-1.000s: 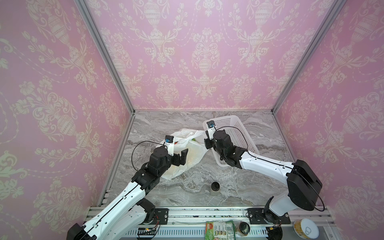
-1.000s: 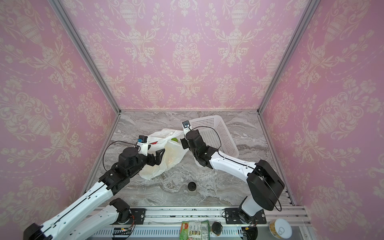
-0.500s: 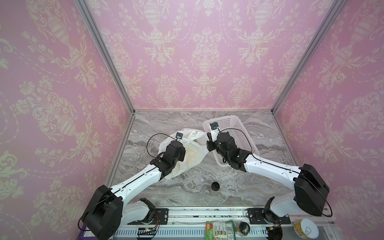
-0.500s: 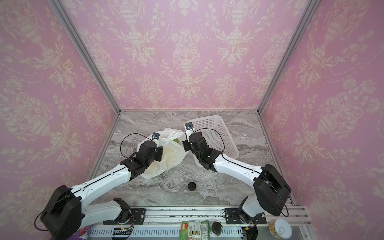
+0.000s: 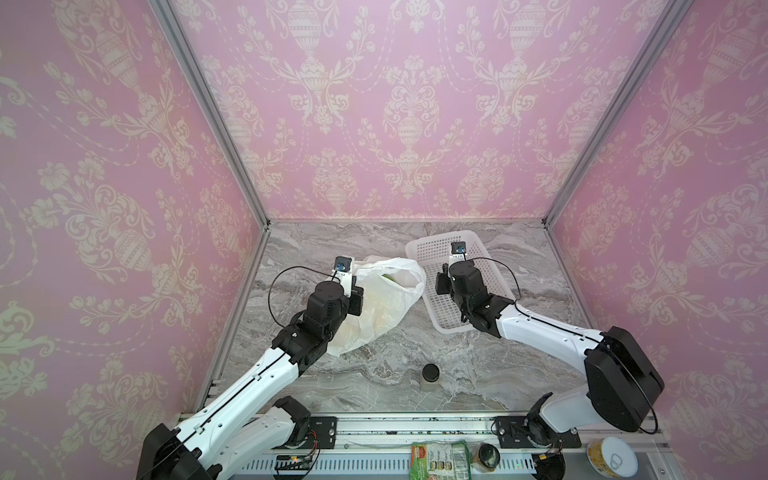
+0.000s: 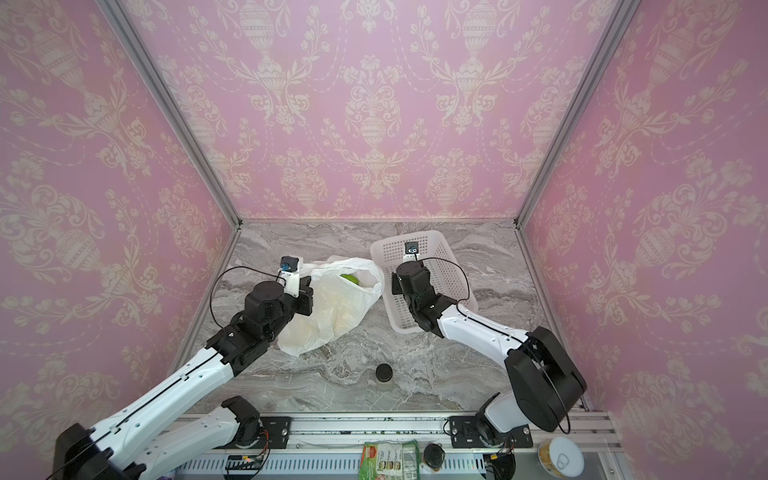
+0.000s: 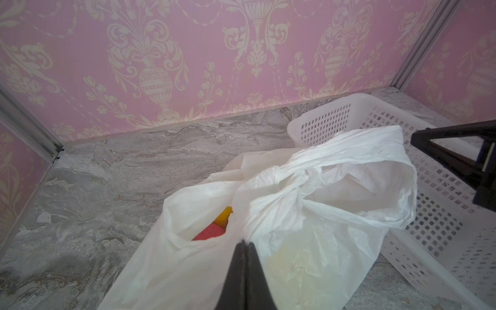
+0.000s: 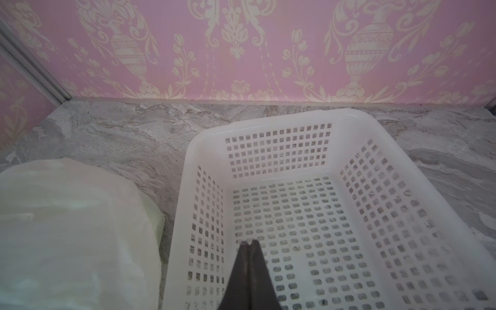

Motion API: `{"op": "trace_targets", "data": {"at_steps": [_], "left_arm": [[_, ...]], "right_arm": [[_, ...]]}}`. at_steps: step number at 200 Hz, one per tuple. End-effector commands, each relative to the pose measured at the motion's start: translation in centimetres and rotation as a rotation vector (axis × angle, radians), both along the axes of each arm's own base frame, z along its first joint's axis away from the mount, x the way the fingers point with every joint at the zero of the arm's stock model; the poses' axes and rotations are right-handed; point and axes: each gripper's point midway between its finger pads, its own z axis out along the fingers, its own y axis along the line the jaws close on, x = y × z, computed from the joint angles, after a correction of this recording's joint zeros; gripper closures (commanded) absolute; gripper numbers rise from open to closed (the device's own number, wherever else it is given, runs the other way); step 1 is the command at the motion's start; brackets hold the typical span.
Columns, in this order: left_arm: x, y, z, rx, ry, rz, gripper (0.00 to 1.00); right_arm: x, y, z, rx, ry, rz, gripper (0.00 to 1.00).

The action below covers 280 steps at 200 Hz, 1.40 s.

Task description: Untie the knot of the plastic bag and take out the fruit

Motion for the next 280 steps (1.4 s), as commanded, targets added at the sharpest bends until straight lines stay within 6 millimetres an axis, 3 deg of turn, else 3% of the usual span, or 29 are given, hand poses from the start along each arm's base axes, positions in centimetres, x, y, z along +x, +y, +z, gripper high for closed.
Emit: {"op": "trace_targets", "data": {"at_steps": [1, 35, 54, 68, 80, 102, 132, 147, 150, 161, 185, 191, 215, 226, 252, 269, 280], "left_arm": [[-0.3, 1.1, 1.1, -0.065, -0.005, 0.014, 1.0], [0.6, 4.0, 2.1, -0.181, -0.007, 0.073, 1.0], [1.0, 4.4, 2.5, -0.215, -0.012, 0.073, 1.0], [1.0, 4.3, 3.0, -0.232, -0.024, 0.058, 1.0], [1.0, 3.8, 3.4, -0.24, -0.03, 0.026, 1.0], [0.5, 1.1, 3.7, -0.262, -0.009, -0.128, 1.0], [0.2, -0.3, 3.8, -0.299, 0.007, -0.21, 1.0], [0.1, -0.3, 3.7, -0.294, 0.007, -0.209, 1.0], [0.2, -0.3, 5.1, -0.298, -0.019, -0.211, 1.0], [0.1, -0.2, 5.4, -0.297, -0.022, -0.21, 1.0], [-0.2, -0.3, 5.8, -0.302, -0.03, -0.218, 1.0], [-0.2, -0.3, 5.8, -0.303, -0.027, -0.221, 1.0], [-0.4, -0.4, 5.7, -0.304, -0.02, -0.224, 1.0], [-0.4, -0.2, 5.7, -0.303, -0.021, -0.216, 1.0], [-0.2, 0.6, 5.6, -0.283, -0.025, -0.168, 1.0], [-0.1, 2.0, 5.4, -0.266, -0.037, -0.093, 1.0], [0.0, 2.9, 5.3, -0.259, -0.047, -0.043, 1.0]], "right_arm": [[-0.3, -2.4, -0.1, 0.059, 0.008, -0.099, 1.0], [-0.7, -4.2, -0.3, 0.079, 0.002, -0.153, 1.0], [-1.1, -4.5, -0.3, 0.097, -0.021, -0.154, 1.0], [-1.1, -4.2, -0.1, 0.103, -0.033, -0.13, 1.0], [-1.1, -2.7, 0.7, 0.114, -0.053, -0.04, 1.0], [-2.3, 2.3, 3.6, 0.111, -0.143, 0.253, 0.55], [-5.0, 8.9, 7.1, -0.053, -0.247, 0.515, 0.12], [-5.4, 11.7, 7.5, -0.101, -0.235, 0.606, 0.03], [-5.2, 12.0, 7.4, -0.105, -0.228, 0.611, 0.02], [-4.1, 13.0, 7.1, -0.124, -0.195, 0.607, 0.0], [-0.7, 13.0, 5.1, -0.236, -0.132, 0.501, 0.0], [0.5, 13.3, 6.2, -0.246, -0.145, 0.473, 0.0], [2.8, 13.3, 5.4, -0.3, -0.104, 0.414, 0.11], [3.1, 13.5, 5.3, -0.3, -0.088, 0.42, 0.22], [2.9, 13.1, 5.5, -0.279, -0.098, 0.417, 0.61], [3.3, 11.5, 5.4, -0.272, -0.091, 0.355, 0.89], [3.5, 10.2, 5.4, -0.256, -0.078, 0.312, 0.98]]}}
